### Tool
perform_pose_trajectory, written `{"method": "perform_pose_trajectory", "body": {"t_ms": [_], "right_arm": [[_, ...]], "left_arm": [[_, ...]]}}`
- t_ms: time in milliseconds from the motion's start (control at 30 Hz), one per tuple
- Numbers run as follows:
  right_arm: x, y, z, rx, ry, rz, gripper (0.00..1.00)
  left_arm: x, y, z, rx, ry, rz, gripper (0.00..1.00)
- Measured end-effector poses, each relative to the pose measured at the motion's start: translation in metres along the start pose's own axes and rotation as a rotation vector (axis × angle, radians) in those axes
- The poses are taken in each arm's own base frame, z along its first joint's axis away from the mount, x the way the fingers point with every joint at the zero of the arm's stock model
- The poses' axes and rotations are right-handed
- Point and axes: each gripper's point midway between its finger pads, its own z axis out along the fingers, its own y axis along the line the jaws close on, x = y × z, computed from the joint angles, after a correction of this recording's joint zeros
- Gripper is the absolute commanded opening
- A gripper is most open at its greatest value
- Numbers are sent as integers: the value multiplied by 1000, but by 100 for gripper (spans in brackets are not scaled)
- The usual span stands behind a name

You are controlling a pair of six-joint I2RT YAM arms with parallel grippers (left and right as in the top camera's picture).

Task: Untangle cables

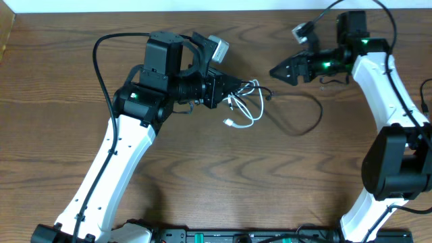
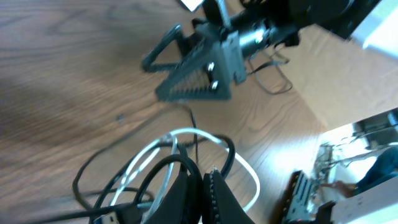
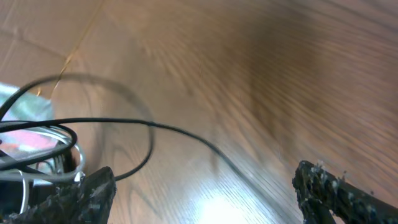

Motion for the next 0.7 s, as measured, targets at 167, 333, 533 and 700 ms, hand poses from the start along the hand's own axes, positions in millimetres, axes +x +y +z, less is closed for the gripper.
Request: {"method": "perform_pose_trajectory", "body": {"t_ms": [167,333,533,700], "right_arm": [[-3,25,15,-87,1,-106,90],[-4,32,16,-114,-6,-131,90],[-5,37,16,-128,-9,-142,89],[-6,55,30,-158,6,-186,89]], "left_arm": [[-4,0,0,-1,-17,-37,8],[0,16,-1,-93,-10,-102,8],[6,43,-5,-250,-18,-223,8],[17,55,1,-283,15,-307,8]]}}
